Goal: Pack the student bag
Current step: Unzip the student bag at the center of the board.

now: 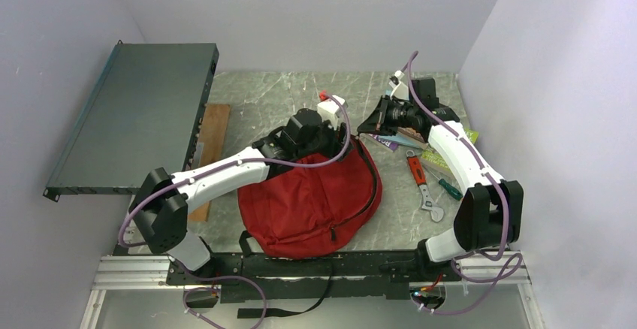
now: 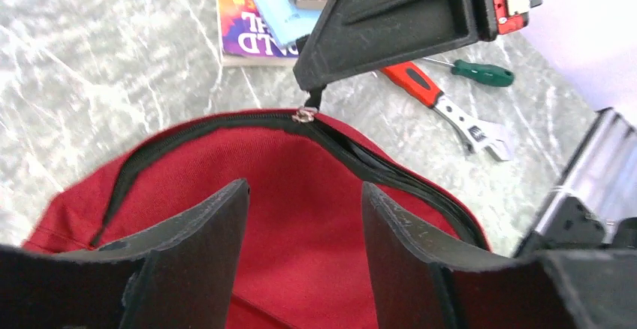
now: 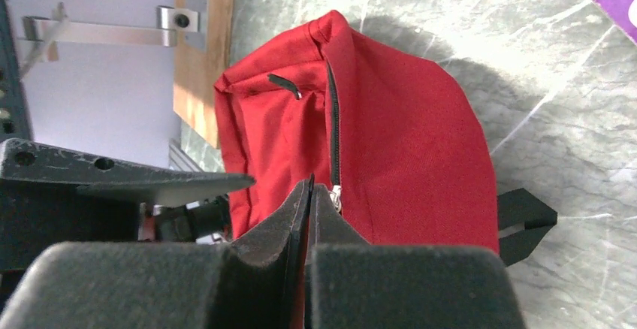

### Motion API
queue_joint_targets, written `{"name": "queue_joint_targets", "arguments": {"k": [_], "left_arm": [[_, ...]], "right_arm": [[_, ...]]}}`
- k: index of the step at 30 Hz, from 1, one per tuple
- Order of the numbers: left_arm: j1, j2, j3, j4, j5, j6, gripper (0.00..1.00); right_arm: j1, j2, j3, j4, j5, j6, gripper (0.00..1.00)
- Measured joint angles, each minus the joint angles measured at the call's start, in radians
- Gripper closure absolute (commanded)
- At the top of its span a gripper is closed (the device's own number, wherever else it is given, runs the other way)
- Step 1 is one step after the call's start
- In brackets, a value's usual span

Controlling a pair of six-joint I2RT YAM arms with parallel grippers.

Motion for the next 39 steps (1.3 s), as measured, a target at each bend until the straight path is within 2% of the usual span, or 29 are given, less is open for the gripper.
{"name": "queue_joint_targets", "arguments": {"k": [6, 10, 12, 16, 20, 21, 22, 25, 28, 30, 35, 38, 39], "left_arm": [[-0.006, 0.054, -0.031, 0.164, -0.040, 0.124, 0.51], [-0.008, 0.109, -0.018, 0.227, -0.024, 0.155, 0.53], [-0.007, 0.125, -0.017, 0.249, -0.011, 0.153, 0.56], [-0.008, 0.171, 0.029, 0.268, 0.000, 0.146, 0.72], [-0.005, 0.202, 0.064, 0.266, -0.001, 0.143, 0.95], [-0.005, 0.205, 0.068, 0.265, -0.001, 0.142, 0.97], [-0.005, 0.213, 0.077, 0.257, -0.002, 0.138, 1.00], [-0.005, 0.226, 0.085, 0.245, -0.001, 0.135, 1.00], [0.004, 0.228, 0.085, 0.229, 0.011, 0.116, 1.00], [0.017, 0.228, 0.085, 0.223, 0.031, 0.090, 1.00], [0.071, 0.228, 0.085, 0.204, 0.097, -0.005, 1.00], [0.099, 0.233, 0.088, 0.203, 0.145, -0.068, 1.00], [0.108, 0.237, 0.089, 0.204, 0.163, -0.093, 1.00]], "right_arm": [[0.000, -0.018, -0.045, 0.050, -0.037, 0.076, 1.00], [-0.001, -0.020, -0.061, 0.062, -0.050, 0.103, 1.00], [-0.001, -0.023, -0.063, 0.069, -0.053, 0.112, 1.00], [0.000, -0.029, -0.064, 0.079, -0.057, 0.126, 1.00], [-0.006, -0.036, -0.064, 0.090, -0.046, 0.126, 1.00], [-0.009, -0.037, -0.064, 0.092, -0.038, 0.124, 0.94], [-0.010, -0.037, -0.065, 0.090, -0.030, 0.122, 0.83], [-0.006, -0.050, -0.062, 0.045, 0.045, 0.089, 0.50], [-0.005, -0.096, -0.061, -0.035, 0.163, 0.043, 0.29], [-0.005, -0.143, -0.073, -0.062, 0.235, 0.019, 0.25], [0.006, -0.303, -0.182, -0.075, 0.383, -0.045, 0.26], [0.122, -0.314, -0.204, -0.074, 0.463, -0.102, 0.29], [0.195, -0.296, -0.200, -0.069, 0.492, -0.126, 0.28]]}}
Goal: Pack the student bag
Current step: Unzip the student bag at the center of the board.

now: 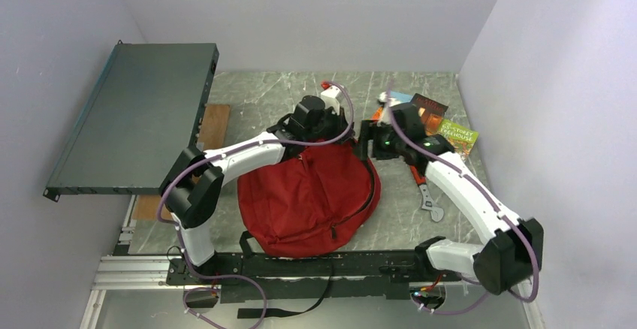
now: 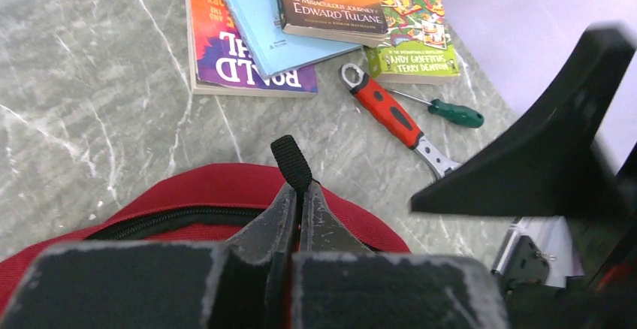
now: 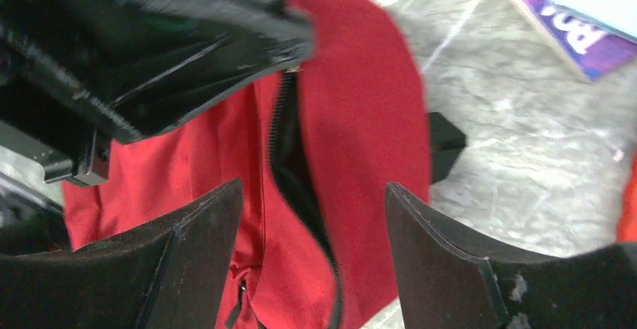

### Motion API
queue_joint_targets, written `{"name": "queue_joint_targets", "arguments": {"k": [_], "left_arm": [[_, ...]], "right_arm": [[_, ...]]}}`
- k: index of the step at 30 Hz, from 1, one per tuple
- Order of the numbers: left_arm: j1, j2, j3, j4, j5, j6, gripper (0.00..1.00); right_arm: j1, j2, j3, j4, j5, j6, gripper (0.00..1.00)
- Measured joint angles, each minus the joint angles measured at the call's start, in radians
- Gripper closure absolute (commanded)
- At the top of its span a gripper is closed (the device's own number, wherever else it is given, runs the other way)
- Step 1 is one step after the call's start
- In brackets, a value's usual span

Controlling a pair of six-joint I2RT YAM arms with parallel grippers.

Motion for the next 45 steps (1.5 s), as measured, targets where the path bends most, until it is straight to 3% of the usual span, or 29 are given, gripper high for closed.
{"name": "queue_joint_targets", "arguments": {"k": [3, 5, 12, 18, 28, 43, 45], "left_arm": [[0.016, 0.007, 0.005, -0.005, 0.040, -0.051, 1.00], [0.026, 0.014, 0.013, -0.008, 0.069, -0.081, 1.00], [0.059, 0.038, 0.027, -0.018, 0.140, -0.176, 1.00], [0.101, 0.074, 0.093, -0.127, 0.112, -0.257, 1.00], [0.231, 0.116, 0.084, -0.341, 0.068, -0.401, 1.00], [0.245, 0.117, 0.068, -0.401, 0.058, -0.393, 1.00], [0.255, 0.123, 0.076, -0.395, 0.088, -0.381, 0.84]], "right_arm": [[0.135, 0.063, 0.019, 0.007, 0.077, -0.045, 0.28], [0.193, 0.106, 0.026, 0.017, 0.163, -0.071, 0.36], [0.248, 0.150, 0.025, 0.028, 0.384, -0.117, 1.00], [0.266, 0.056, -0.058, 0.078, 0.435, -0.051, 1.00], [0.235, -0.268, -0.413, 0.277, 0.449, 0.254, 1.00], [0.133, -0.216, -0.434, 0.349, 0.319, 0.283, 1.00], [0.128, -0.195, -0.424, 0.347, 0.300, 0.264, 0.96]]}}
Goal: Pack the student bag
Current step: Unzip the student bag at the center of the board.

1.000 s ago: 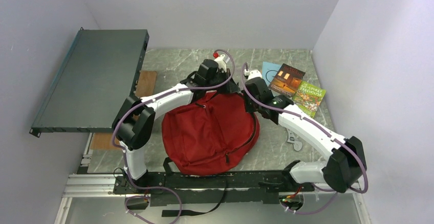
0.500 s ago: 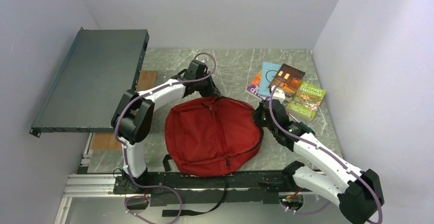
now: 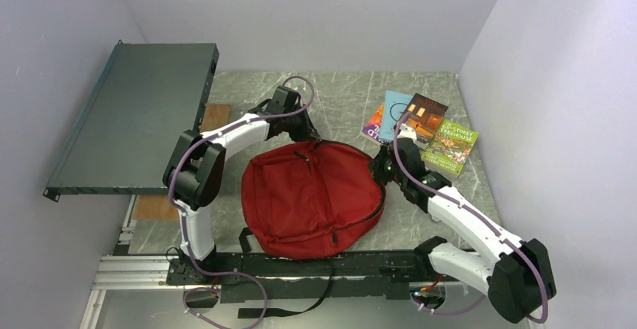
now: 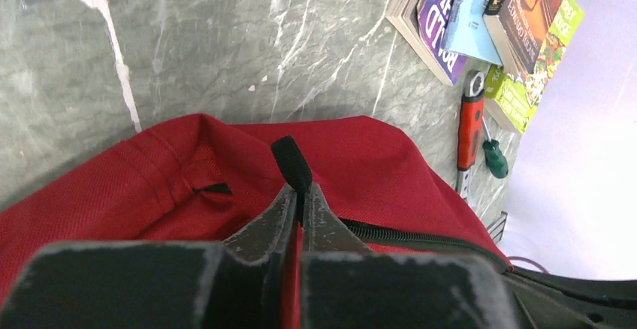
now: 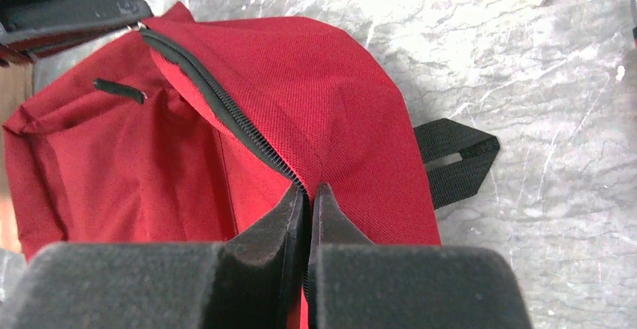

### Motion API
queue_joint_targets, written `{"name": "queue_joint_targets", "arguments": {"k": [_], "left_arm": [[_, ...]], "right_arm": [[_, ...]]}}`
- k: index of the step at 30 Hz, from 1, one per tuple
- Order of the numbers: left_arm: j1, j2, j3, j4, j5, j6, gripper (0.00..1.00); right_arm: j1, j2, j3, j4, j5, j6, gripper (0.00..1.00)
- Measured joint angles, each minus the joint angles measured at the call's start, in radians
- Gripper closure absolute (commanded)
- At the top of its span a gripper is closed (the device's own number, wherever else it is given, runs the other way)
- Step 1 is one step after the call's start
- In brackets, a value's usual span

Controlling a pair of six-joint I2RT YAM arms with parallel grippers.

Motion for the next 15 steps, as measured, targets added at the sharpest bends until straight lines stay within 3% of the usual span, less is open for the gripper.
{"name": "queue_joint_targets", "arguments": {"k": [1, 2, 3, 5, 6, 8, 15], "left_arm": [[0.006, 0.004, 0.004, 0.006, 0.016, 0.007, 0.69], [0.012, 0.008, 0.007, 0.013, 0.032, 0.017, 0.54], [0.016, 0.009, 0.007, 0.017, 0.043, 0.030, 0.32], [0.029, 0.009, 0.007, 0.019, 0.072, 0.046, 0.02], [0.032, 0.006, 0.007, 0.022, 0.084, 0.065, 0.01], [0.042, -0.014, -0.001, 0.018, 0.095, 0.089, 0.00], [0.006, -0.301, -0.146, 0.034, 0.133, 0.159, 0.03]], "right_arm": [[-0.003, 0.013, 0.010, -0.003, -0.010, -0.011, 0.83], [-0.006, 0.034, 0.032, -0.023, -0.028, -0.026, 0.58], [-0.010, 0.059, 0.062, -0.044, -0.042, -0.042, 0.41], [-0.015, 0.111, 0.138, -0.106, -0.078, -0.074, 0.20], [-0.016, 0.129, 0.177, -0.145, -0.089, -0.092, 0.14], [-0.016, 0.142, 0.249, -0.235, -0.101, -0.125, 0.12], [-0.009, 0.066, 0.361, -0.495, -0.039, -0.146, 0.12]]}}
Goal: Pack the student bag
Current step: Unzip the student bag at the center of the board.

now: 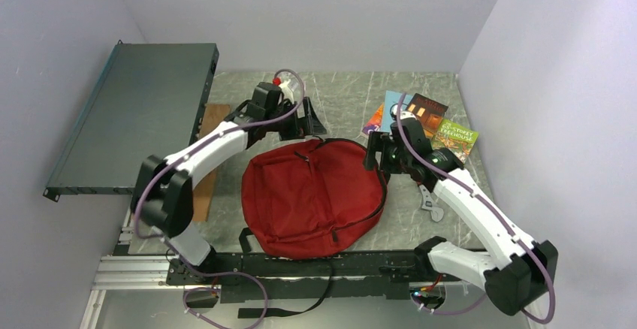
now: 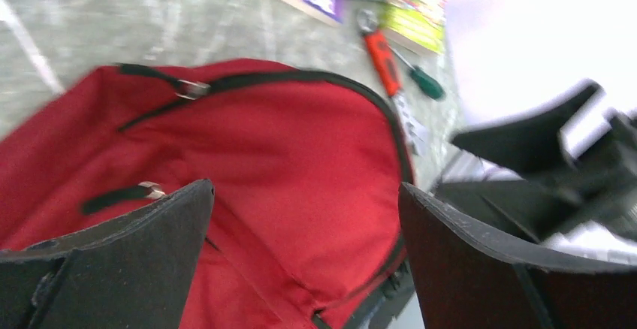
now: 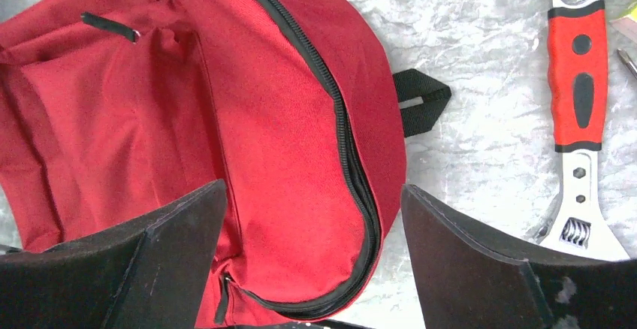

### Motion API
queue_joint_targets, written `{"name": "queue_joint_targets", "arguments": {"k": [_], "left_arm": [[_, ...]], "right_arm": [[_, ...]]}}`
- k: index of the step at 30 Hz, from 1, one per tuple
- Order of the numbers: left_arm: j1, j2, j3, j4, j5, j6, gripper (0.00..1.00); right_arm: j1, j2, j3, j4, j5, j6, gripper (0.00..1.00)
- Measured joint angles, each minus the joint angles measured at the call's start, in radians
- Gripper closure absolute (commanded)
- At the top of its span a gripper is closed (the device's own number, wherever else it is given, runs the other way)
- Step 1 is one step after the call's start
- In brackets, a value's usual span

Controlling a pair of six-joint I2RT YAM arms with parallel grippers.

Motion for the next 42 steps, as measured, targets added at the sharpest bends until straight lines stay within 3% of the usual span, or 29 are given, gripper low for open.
{"name": "queue_joint_targets", "arguments": {"k": [5, 7, 9, 12, 16, 18, 21, 24, 32, 42], "left_arm": [[-0.145, -0.192, -0.127, 0.064, 0.015, 0.010, 0.00], [-0.229, -0.223, -0.164, 0.069, 0.011, 0.019, 0.00], [-0.289, -0.234, -0.189, 0.061, 0.004, 0.028, 0.00], [-0.344, -0.245, -0.225, 0.039, -0.011, 0.046, 0.00], [-0.375, -0.277, -0.278, 0.042, -0.023, 0.048, 0.03], [-0.385, -0.290, -0.307, 0.068, -0.023, 0.039, 0.05], [-0.393, -0.299, -0.343, 0.105, -0.024, 0.013, 0.07], [-0.395, -0.299, -0.358, 0.122, -0.030, -0.003, 0.07], [-0.398, -0.277, -0.358, 0.172, -0.029, -0.015, 0.08], [-0.417, -0.265, -0.357, 0.182, -0.030, -0.026, 0.08]], "right_arm": [[-0.040, -0.064, -0.063, -0.013, -0.008, 0.023, 0.16], [-0.105, -0.050, -0.088, -0.008, -0.030, 0.028, 0.15], [-0.197, -0.040, -0.114, 0.010, -0.062, 0.029, 0.08], [-0.299, -0.034, -0.125, 0.043, -0.124, 0.021, 0.09], [-0.318, 0.016, -0.090, 0.084, -0.269, -0.006, 0.30], [-0.318, 0.027, -0.089, 0.098, -0.345, -0.014, 0.48], [-0.298, 0.023, -0.092, 0.098, -0.423, -0.024, 0.59], [-0.243, 0.001, -0.109, 0.087, -0.421, -0.030, 0.58], [-0.122, -0.026, -0.128, 0.021, -0.282, -0.042, 0.41], [-0.067, 0.067, -0.128, 0.015, -0.191, -0.051, 0.53]]}}
